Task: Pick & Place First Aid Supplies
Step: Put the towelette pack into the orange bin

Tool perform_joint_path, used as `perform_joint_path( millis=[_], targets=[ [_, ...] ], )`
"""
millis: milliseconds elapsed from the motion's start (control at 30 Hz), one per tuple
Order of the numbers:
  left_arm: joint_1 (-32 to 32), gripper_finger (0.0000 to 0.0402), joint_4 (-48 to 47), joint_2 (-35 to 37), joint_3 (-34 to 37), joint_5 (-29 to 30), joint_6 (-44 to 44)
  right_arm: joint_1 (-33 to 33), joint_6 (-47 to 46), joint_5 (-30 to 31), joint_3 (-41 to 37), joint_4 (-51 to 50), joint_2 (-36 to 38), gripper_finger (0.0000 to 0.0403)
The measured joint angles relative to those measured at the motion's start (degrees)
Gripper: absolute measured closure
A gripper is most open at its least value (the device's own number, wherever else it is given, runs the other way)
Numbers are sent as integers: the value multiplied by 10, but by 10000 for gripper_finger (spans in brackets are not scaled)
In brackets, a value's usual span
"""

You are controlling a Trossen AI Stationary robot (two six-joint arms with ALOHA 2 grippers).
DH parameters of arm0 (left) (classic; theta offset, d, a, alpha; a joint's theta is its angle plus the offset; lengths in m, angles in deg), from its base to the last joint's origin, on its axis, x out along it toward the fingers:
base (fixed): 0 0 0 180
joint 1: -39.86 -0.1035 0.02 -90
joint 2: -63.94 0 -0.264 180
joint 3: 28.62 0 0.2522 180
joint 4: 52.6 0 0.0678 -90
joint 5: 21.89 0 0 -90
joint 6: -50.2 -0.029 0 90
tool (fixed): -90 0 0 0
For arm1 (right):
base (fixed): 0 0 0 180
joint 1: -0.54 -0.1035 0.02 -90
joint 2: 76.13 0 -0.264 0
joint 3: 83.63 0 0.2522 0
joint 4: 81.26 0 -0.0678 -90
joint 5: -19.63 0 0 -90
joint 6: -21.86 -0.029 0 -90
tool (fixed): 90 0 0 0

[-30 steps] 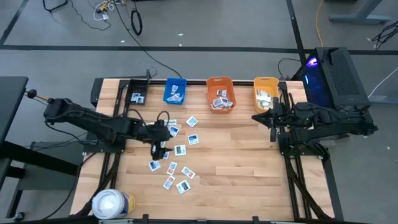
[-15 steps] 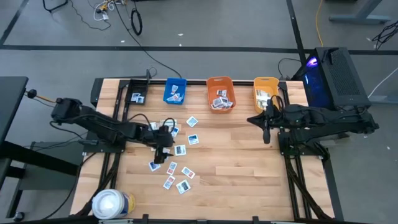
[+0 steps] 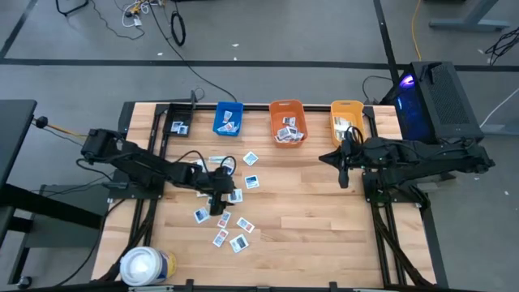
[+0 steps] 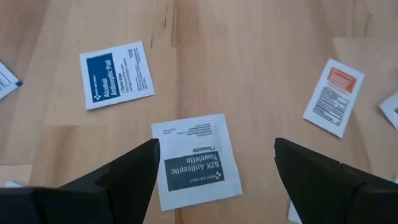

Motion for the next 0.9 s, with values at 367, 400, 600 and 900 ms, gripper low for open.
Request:
perform_joint_path(
  millis=[367, 400, 600, 900],
  targets=[
    [0, 22, -52, -85, -79, -17, 11, 0, 5, 0, 0, 1, 0, 399],
    [0, 18, -65, -83, -83, -11, 13, 0, 5, 0, 0, 1, 0, 399],
    [-3, 12, -118, -78, -106, 48, 9, 0, 5, 0, 0, 1, 0, 399],
    [-10, 12, -162, -88, -105, 19, 13, 0, 6, -1, 0, 2, 0, 399]
  ],
)
